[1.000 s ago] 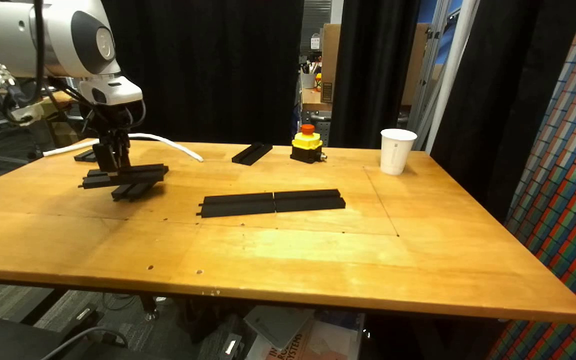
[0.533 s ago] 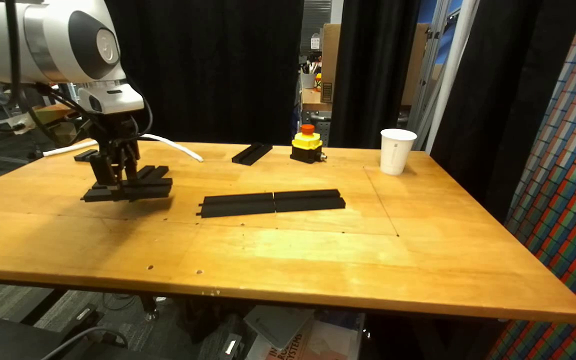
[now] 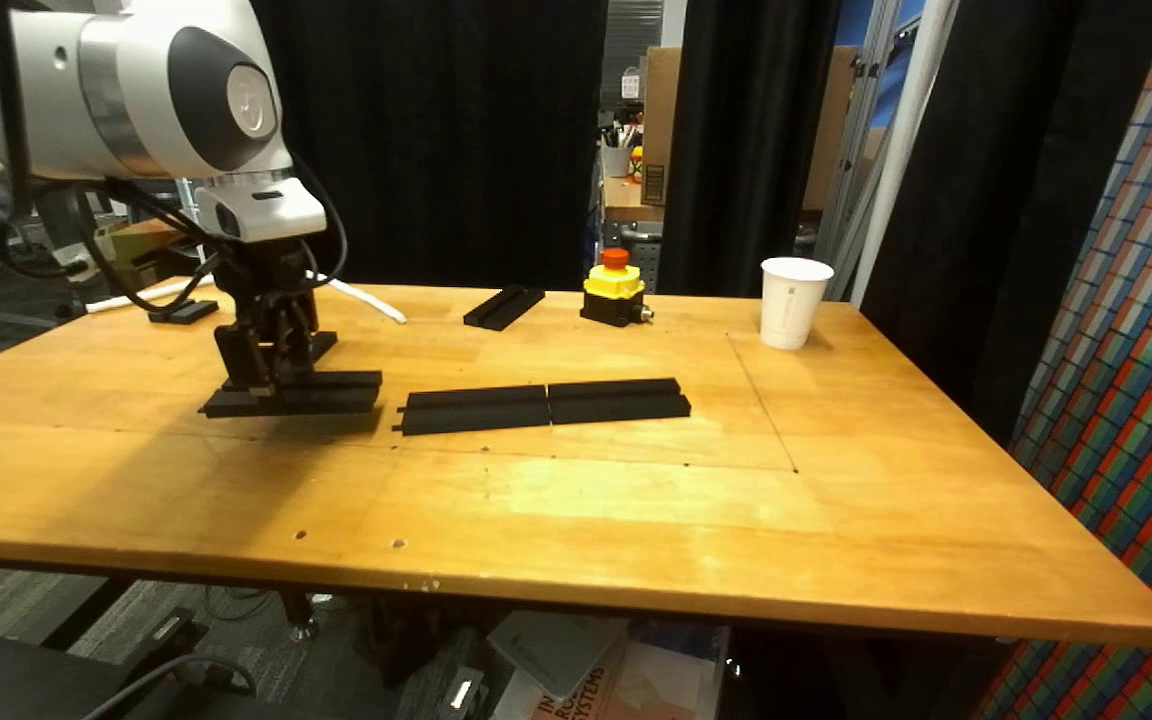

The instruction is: Connect the four black objects together

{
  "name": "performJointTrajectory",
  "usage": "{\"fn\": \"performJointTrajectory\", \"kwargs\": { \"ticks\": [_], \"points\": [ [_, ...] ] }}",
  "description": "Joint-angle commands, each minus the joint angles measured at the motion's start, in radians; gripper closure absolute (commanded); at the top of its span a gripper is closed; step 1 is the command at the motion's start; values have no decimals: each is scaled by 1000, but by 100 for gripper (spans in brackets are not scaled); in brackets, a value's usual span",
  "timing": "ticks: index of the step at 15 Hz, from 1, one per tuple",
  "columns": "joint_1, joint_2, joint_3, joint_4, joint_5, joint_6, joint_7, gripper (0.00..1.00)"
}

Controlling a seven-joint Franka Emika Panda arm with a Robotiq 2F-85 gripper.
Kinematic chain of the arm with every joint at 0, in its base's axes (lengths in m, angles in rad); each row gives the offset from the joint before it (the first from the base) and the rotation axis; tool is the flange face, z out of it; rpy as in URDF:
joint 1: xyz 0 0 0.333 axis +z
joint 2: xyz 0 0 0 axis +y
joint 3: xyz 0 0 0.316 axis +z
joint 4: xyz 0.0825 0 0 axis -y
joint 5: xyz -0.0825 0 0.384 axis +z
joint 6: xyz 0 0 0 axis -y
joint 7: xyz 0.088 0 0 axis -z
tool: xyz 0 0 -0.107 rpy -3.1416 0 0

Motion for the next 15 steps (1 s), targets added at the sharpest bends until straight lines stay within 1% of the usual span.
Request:
{"fn": "performJointTrajectory", "kwargs": {
  "ticks": [1,7,12,15],
  "points": [
    [-40,-22,12,-28,19,48,-52,53],
    [-73,-10,10,-26,55,70,-129,53],
    [-66,-4,31,0,166,38,-203,53],
    [-65,-2,44,-7,228,51,-233,53]
  ]
}}
